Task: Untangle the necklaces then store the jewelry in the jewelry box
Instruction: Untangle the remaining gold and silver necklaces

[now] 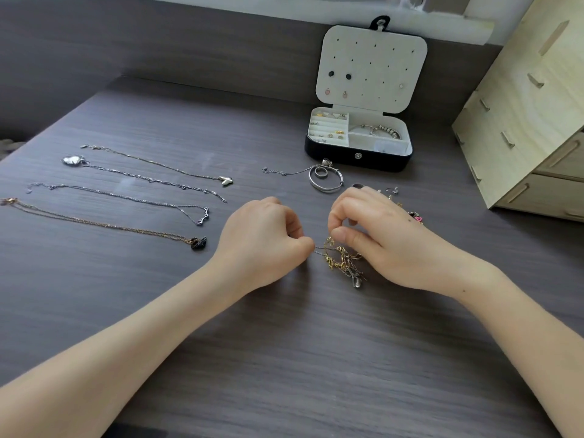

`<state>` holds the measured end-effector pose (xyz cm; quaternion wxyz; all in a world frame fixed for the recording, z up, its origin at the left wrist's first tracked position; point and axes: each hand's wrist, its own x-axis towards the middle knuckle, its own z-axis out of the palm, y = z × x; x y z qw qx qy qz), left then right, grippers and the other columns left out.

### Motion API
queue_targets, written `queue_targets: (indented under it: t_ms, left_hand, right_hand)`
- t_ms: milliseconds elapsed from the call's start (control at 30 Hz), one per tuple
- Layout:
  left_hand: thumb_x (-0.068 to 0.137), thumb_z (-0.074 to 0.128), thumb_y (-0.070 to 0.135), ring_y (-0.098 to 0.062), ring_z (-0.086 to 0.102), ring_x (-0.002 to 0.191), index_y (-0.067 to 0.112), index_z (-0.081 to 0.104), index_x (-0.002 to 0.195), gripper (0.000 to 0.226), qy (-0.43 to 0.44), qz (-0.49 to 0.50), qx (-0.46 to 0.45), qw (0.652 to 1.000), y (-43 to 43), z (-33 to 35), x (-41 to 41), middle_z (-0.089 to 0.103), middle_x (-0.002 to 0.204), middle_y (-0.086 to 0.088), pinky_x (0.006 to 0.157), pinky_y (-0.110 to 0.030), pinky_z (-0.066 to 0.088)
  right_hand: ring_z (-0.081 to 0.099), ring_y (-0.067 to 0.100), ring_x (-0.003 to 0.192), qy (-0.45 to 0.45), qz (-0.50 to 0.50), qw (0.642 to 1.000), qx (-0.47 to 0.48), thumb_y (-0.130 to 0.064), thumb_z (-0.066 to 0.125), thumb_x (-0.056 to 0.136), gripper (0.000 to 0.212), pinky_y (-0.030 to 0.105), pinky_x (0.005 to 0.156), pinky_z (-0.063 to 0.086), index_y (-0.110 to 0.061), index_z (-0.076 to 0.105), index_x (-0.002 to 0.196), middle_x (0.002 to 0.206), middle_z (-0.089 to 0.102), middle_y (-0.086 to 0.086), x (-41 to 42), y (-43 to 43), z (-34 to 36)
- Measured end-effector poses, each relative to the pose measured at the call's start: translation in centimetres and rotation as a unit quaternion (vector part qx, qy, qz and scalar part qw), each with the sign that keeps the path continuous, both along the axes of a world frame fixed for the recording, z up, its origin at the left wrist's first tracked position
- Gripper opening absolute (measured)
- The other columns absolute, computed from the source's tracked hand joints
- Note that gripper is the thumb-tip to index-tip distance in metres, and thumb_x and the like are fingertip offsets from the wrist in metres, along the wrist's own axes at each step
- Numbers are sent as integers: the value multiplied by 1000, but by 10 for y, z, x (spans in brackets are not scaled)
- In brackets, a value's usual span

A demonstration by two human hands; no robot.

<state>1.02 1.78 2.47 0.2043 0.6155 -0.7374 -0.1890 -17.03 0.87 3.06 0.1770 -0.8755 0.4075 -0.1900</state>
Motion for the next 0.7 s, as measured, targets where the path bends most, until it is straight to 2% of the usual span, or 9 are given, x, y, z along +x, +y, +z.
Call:
queue_targets:
  t_ms: [100,233,367,500,600,700]
  left_hand:
    - [76,61,28,-17,51,89,28,54,61,16,-2,0,5,1000,0,0,0,56,88,4,68,-26,30]
    - [75,61,28,-16,49,86,28,52,59,19,-3,-5,9,1000,0,0,2,53,85,6,67,-25,29]
    - [75,61,28,-16,48,86,27,55,61,15,-3,-9,4,1000,0,0,2,53,84,5,68,-25,29]
    - [76,61,28,-17,49,86,23,59,67,10,-7,-9,-6,1000,-1,-1,3,54,85,4,67,-25,29]
    - [76,60,27,-17,49,85,22,60,69,9,-9,-13,-16,1000,-1,-2,4,53,83,4,67,-25,28]
    - [76,60,26,-18,49,85,24,57,66,10,-8,-18,-26,999,-1,-3,5,52,82,5,69,-25,29]
  right_hand:
    - [43,12,85,-12,-11,1000,12,-24,43,89,12,22,78,34,-33,43,81,86,51,-12,-4,1,1]
    - [46,1,80,-55,-20,998,38,-22,44,89,8,12,72,33,-23,50,86,87,56,-10,-5,6,6]
    - [53,14,76,-101,-17,993,61,-21,45,90,12,22,67,42,-15,55,88,82,59,-6,-1,20,19]
    - [55,18,68,-114,16,990,85,-16,52,88,7,26,65,44,-21,55,84,78,60,-8,5,40,26]
    - [54,22,64,-101,46,985,130,-16,58,87,7,34,63,44,-23,59,84,78,63,-10,6,52,23]
    - [57,19,66,-69,61,987,132,-21,62,86,8,29,64,45,-25,65,92,79,67,-16,6,58,17]
